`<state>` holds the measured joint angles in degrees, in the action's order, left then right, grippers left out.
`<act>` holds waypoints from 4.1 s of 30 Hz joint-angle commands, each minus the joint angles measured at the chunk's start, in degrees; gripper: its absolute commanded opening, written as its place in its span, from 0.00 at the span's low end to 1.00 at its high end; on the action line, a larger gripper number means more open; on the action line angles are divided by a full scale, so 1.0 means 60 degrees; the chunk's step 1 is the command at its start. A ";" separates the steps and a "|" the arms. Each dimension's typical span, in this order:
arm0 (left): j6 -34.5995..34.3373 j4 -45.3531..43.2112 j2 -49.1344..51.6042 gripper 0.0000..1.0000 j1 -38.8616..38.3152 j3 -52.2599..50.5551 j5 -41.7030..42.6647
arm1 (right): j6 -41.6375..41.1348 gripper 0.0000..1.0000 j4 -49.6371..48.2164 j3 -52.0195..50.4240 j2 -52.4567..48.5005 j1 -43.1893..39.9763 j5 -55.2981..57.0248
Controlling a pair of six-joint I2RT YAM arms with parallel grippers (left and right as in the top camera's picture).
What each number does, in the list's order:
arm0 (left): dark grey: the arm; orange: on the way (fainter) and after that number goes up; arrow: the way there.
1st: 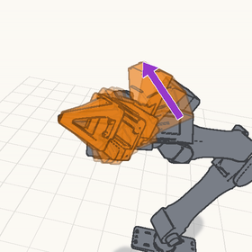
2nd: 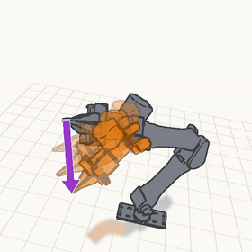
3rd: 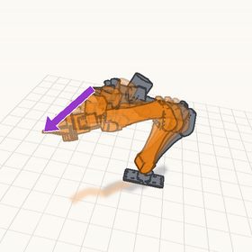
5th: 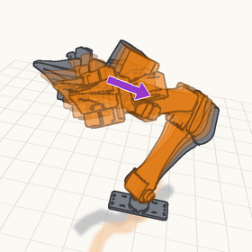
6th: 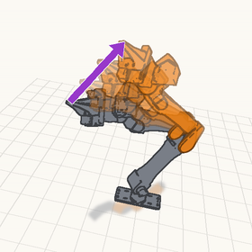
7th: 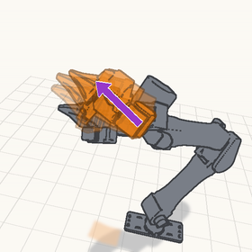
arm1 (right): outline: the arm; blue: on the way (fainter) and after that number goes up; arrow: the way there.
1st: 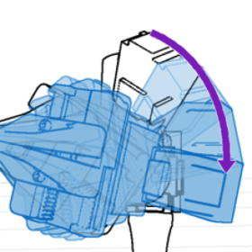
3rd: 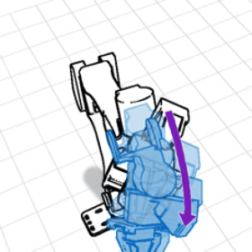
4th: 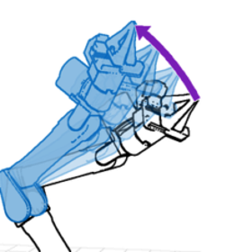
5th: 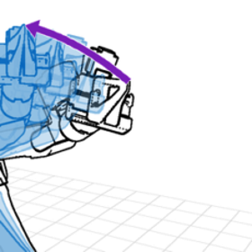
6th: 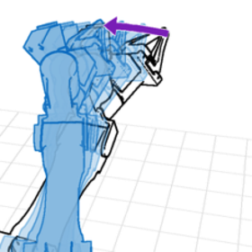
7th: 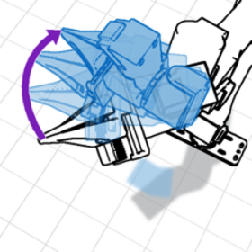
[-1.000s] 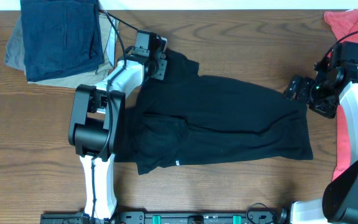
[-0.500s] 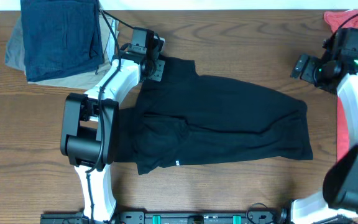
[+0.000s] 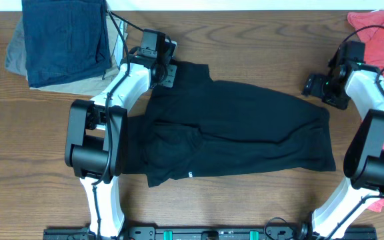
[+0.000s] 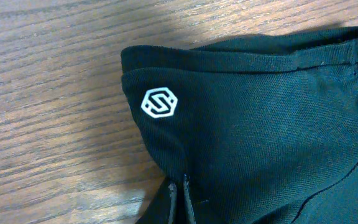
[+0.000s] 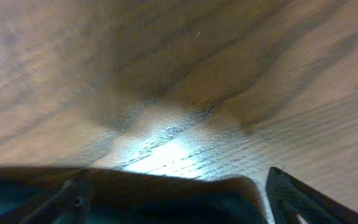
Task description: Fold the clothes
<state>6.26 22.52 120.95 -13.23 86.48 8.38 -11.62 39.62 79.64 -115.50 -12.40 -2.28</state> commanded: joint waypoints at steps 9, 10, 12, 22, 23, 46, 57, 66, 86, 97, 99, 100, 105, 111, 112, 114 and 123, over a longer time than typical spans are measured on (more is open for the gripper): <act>0.0058 0.0025 -0.0120 0.06 0.0029 -0.0058 -0.0044 | 0.0171 0.38 0.0364 0.0098 -0.0433 0.0135 -0.0441; 0.0058 0.0025 -0.0120 0.06 0.0029 -0.0058 -0.0044 | 0.0168 0.31 0.0401 0.0098 -0.0433 0.0135 -0.0444; 0.0058 0.0025 -0.0120 0.06 0.0029 -0.0058 -0.0044 | 0.0164 0.20 0.0433 0.0098 -0.0430 0.0135 -0.0448; 0.0058 0.0029 -0.0120 0.06 0.0029 -0.0058 -0.0044 | -0.0251 0.01 0.0838 0.0113 -0.0372 0.0066 -0.0408; 0.0062 0.0029 -0.0120 0.06 0.0029 -0.0058 -0.0044 | -0.0277 0.01 0.0871 0.0131 -0.0342 0.0033 -0.0412; 0.0062 0.0058 -0.0120 0.07 0.0029 -0.0058 -0.0044 | -0.0157 0.53 0.2557 0.0495 -0.0375 0.0069 -0.0408; 0.0062 0.0025 -0.0146 0.06 0.0029 -0.0040 -0.0044 | -0.0270 0.01 0.2167 0.0295 -0.0375 -0.0004 -0.0408; 0.0058 0.0798 -0.1789 0.06 0.0029 0.0018 -0.0040 | -0.0426 0.01 0.2918 0.1078 -0.0055 -0.0321 -0.0408; -0.0652 0.5322 -0.3555 0.06 0.0029 0.0011 -0.0007 | -0.0521 0.01 0.4320 0.1096 0.1002 -0.0576 -0.0066; -0.1235 0.7278 -0.3548 0.06 0.0029 -0.0189 -0.0011 | -0.0521 0.01 0.5934 0.1096 0.1024 -0.0576 0.0138; -0.1341 0.7322 -0.3541 0.06 0.0029 -0.0412 -0.0007 | -0.0525 0.01 0.6182 0.1096 0.1038 -0.0576 0.0138; -0.1432 0.7369 -0.3541 0.06 0.0029 -0.0572 -0.0007 | -0.0521 0.01 0.6288 0.1096 0.1038 -0.0576 0.0138; -0.1909 0.7457 -0.3541 0.06 0.0029 -0.1643 0.0117 | -0.0481 0.01 0.6604 0.1086 0.1038 -0.0572 0.0157; -0.1920 0.7490 -0.3541 0.06 0.0029 -0.2783 0.1111 | -0.0492 0.01 0.6375 0.1086 0.1035 -0.0554 0.0310; -0.1916 0.7490 -0.3541 0.06 0.0029 -0.2932 0.1104 | -0.0492 0.01 0.6339 0.1086 0.1035 -0.0546 0.0310; -0.1916 0.7490 -0.3541 0.06 0.0029 -0.3220 0.1100 | -0.0488 0.01 0.6342 0.1086 0.1035 -0.0550 0.0310; -0.1916 0.7748 -0.3541 0.06 0.0029 -0.3912 0.1100 | -0.0488 0.01 0.6543 0.1009 0.1035 -0.0543 0.0313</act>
<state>-4.71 68.03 99.35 -13.23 63.99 14.90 -14.04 78.61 85.21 -110.93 -14.98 -1.80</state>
